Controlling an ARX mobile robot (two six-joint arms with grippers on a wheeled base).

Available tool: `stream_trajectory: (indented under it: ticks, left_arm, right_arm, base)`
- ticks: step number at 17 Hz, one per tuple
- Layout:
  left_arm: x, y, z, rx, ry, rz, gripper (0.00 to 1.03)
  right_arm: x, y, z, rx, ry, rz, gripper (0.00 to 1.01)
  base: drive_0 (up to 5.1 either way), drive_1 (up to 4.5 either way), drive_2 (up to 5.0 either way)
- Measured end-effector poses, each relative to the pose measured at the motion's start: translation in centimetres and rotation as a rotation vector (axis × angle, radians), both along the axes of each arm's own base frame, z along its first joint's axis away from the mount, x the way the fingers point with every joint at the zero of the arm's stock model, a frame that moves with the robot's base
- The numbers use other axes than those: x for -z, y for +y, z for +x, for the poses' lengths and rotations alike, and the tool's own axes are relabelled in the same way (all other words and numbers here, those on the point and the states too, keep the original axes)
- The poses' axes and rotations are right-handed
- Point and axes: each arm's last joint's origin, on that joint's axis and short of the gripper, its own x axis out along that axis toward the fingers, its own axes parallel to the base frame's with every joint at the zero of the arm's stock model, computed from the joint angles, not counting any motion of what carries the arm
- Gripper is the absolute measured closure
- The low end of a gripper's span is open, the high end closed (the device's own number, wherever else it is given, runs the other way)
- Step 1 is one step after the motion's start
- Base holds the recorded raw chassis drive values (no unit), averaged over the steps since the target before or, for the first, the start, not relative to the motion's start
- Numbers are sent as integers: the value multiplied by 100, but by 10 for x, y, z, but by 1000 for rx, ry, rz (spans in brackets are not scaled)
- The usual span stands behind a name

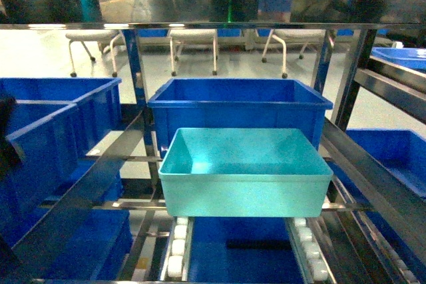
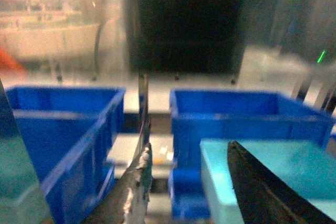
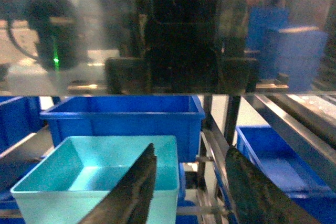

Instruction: Organize blue bins on left shelf correctly

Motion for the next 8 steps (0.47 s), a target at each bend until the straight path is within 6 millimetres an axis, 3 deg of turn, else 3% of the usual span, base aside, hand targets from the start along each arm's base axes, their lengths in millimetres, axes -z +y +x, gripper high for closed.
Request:
stream_trajectory:
  ticks: [2,7,8]
  left_arm:
    - [-11,2,-5,21,-46,6,70]
    - [5,15,-26,-2,66,31,95]
    - [1,18,-32,4,51,29,101]
  right_arm:
    - [-2,-9,-8,-19,-7,-18,70]
    - [11,-28,-23,3,60,-53,94]
    - [7,-33,-28,-3,38,-52,99]
  base:
    - [0,0,0]
    - [0,0,0]
    - [0,0,0]
